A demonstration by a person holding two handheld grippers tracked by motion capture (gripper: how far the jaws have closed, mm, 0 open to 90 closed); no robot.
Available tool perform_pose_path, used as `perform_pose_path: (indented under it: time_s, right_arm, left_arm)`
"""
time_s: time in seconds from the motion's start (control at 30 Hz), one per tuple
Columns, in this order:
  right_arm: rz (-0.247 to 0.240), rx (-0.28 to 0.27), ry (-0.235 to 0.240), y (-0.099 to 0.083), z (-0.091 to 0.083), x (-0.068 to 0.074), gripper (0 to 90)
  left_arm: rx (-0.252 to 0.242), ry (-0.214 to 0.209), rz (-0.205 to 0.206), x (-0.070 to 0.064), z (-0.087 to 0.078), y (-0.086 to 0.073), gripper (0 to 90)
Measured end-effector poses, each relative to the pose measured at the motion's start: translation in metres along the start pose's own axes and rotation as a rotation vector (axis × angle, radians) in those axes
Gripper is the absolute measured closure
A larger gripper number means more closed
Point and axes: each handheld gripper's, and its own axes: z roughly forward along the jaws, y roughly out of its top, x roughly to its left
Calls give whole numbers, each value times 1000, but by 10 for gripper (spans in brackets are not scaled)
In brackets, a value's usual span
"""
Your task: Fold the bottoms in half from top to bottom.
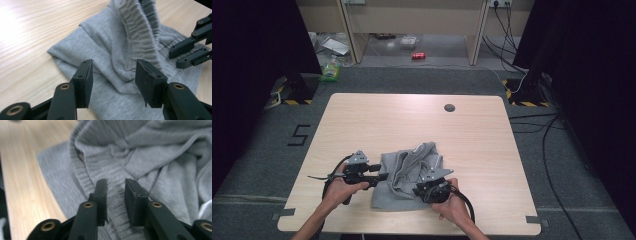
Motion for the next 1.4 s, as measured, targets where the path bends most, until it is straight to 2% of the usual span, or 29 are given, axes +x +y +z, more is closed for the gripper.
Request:
perform_pose_path:
  time_s: [0.13, 0.27, 0.4, 0.53, 0.6, 0.7, 0.9, 0.97, 1.0, 1.07, 1.2, 1.27, 1.33, 1.4]
  right_arm:
    - [5, -51, -9, 10, -9, -2, 651]
    - [7, -90, -37, 24, -18, -11, 589]
    - [56, -124, -44, 41, -21, -26, 514]
    - [56, -138, -66, 60, -20, -37, 463]
    - [77, -146, -61, 68, -18, -41, 431]
    - [79, -150, -57, 79, -15, -40, 414]
    - [37, -155, -46, 101, -5, -34, 414]
    - [36, -142, -32, 107, 0, -34, 410]
    - [34, -131, -30, 109, 3, -35, 411]
    - [32, -105, -32, 111, 10, -36, 465]
    - [1, -80, -32, 109, 14, -37, 718]
    - [-22, -88, -35, 105, 9, -35, 822]
    - [-28, -103, -37, 99, -2, -31, 851]
    - [-38, -141, -45, 90, -20, -24, 859]
  left_arm:
    - [18, 1, 22, -4, 5, 1, 460]
    - [19, 13, 13, 0, 3, 0, 458]
    - [36, 45, 21, 4, 2, -4, 453]
    - [57, 84, 24, 10, 3, -8, 441]
    - [61, 99, 23, 12, 3, -9, 433]
    - [71, 107, 19, 15, 2, -12, 427]
    - [119, 128, 29, 19, 7, -22, 405]
    - [144, 126, 33, 20, 10, -25, 402]
    - [138, 124, 35, 20, 10, -26, 394]
    - [142, 123, 33, 20, 10, -25, 395]
    - [135, 114, 25, 21, 9, -26, 396]
    - [132, 110, 17, 22, 8, -27, 396]
    - [132, 107, 14, 23, 7, -27, 396]
    - [135, 108, 12, 24, 7, -27, 394]
